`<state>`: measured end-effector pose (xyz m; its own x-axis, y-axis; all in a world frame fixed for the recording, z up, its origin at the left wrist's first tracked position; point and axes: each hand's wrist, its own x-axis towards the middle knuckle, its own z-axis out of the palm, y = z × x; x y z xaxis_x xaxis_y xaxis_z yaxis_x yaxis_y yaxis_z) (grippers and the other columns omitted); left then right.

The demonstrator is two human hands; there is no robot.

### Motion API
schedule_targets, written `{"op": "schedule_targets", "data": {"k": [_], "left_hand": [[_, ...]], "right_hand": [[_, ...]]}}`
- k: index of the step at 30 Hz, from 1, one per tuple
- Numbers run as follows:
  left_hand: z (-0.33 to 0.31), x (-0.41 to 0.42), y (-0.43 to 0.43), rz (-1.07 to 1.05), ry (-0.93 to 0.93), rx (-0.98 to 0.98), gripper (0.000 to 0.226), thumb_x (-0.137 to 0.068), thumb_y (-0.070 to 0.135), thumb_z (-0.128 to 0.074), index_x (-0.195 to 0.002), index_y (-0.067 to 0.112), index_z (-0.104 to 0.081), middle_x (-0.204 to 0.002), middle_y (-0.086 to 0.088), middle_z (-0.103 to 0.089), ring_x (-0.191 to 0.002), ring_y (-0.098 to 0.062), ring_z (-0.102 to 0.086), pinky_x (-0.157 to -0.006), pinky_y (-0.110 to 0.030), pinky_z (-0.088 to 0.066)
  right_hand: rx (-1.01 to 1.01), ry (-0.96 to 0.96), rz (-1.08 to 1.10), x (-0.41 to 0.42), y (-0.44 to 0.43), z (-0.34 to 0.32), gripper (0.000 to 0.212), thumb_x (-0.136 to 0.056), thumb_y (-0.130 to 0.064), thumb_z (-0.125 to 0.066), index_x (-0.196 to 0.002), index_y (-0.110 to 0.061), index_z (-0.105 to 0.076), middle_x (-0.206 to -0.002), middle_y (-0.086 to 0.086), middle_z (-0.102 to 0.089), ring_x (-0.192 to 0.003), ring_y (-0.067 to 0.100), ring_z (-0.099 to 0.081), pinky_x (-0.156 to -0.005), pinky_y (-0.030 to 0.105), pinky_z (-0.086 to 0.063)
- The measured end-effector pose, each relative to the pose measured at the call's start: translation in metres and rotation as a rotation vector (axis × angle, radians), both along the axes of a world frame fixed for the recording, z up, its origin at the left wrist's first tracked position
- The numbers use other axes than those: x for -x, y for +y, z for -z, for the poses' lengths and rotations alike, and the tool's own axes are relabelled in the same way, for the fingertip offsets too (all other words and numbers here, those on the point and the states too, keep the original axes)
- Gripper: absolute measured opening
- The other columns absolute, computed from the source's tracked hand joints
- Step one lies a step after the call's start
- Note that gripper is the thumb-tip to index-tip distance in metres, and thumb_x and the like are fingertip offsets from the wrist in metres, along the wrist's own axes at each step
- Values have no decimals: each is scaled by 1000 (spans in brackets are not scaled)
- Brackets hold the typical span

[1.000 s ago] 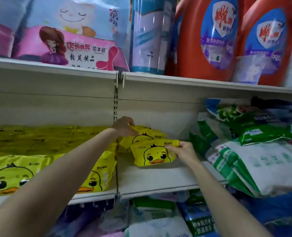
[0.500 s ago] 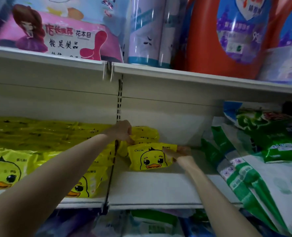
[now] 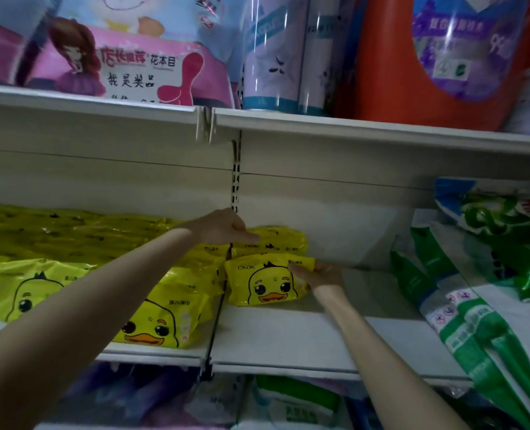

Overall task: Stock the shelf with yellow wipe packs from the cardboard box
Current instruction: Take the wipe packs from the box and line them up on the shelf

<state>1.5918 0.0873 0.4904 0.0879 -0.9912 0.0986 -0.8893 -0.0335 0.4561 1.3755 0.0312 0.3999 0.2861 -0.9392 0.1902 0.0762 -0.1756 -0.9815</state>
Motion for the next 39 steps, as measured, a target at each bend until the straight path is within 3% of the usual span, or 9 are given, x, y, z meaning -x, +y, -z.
{"op": "schedule_targets", "data": {"k": [5, 8, 12, 18, 23, 27, 30, 35, 39], "left_hand": [[9, 10, 10, 52, -131, -134, 49, -61, 51, -81, -94, 16, -70, -94, -1, -66, -89, -18, -61, -74, -30, -47], [17, 14, 8, 48, -259, -156, 53, -57, 49, -84, -94, 16, -66, -97, -4, -65, -91, -24, -61, -69, -30, -45], [20, 19, 6, 65, -327, -146, 47, -61, 42, -84, -87, 10, -62, -84, -6, -58, -74, -22, -52, -56, -27, -34], [16, 27, 9, 93, -408, -84, 42, -64, 37, -83, -70, 14, -49, -69, -3, -46, -57, -14, -39, -51, -24, -23], [21, 25, 2, 89, -493, -23, 47, -65, 44, -81, -62, 18, -41, -62, 2, -43, -61, -16, -40, -81, -32, -35], [21, 23, 4, 92, -493, -11, 41, -65, 45, -80, -77, 16, -53, -73, 1, -52, -73, -18, -47, -89, -34, -33], [21, 20, 6, 103, -467, 9, 44, -64, 46, -81, -87, 14, -60, -79, 1, -56, -78, -19, -50, -89, -34, -33], [20, 13, 12, 111, -381, 65, 50, -64, 45, -81, -101, 19, -59, -89, 5, -58, -88, -18, -53, -92, -34, -33], [13, 8, 27, 100, -278, 126, 50, -68, 43, -79, -108, 21, -60, -104, 1, -61, -99, -19, -55, -95, -34, -34]], "right_hand": [[31, 43, 9, -4, 3, 6, 23, -80, -2, -72, -66, -18, -64, -41, -12, -58, -32, -1, -42, -37, 13, -35], [36, 71, -68, 3, 7, 7, 22, -73, 4, -75, -77, -16, -66, -54, -14, -67, -45, -2, -58, -45, 13, -45], [74, 157, -124, 9, 13, 15, 52, -57, 10, -83, -101, -11, -65, -89, -3, -72, -75, 8, -68, -60, 17, -53], [191, 229, -29, 8, 15, 13, 50, -56, 9, -84, -77, -30, -60, -78, -19, -63, -67, -12, -57, -55, 5, -44], [206, 271, 44, 2, 8, 20, 49, -52, 2, -88, -78, -32, -63, -80, -18, -67, -74, -1, -62, -62, 12, -50], [195, 305, 83, 2, 8, 21, 53, -45, -9, -92, -89, -22, -66, -87, -9, -70, -81, 10, -68, -66, 20, -54], [182, 317, 133, 3, 12, 23, 58, -47, -9, -92, -93, -18, -60, -89, -6, -68, -80, 9, -66, -63, 17, -53], [159, 355, 246, 2, 19, 24, 65, -45, -14, -94, -96, -9, -54, -96, 10, -65, -84, 22, -66, -65, 29, -56], [179, 392, 346, 3, 32, 10, 96, -46, -25, -93, -127, -13, -43, -129, 14, -45, -118, 28, -48, -97, 40, -47]]}}
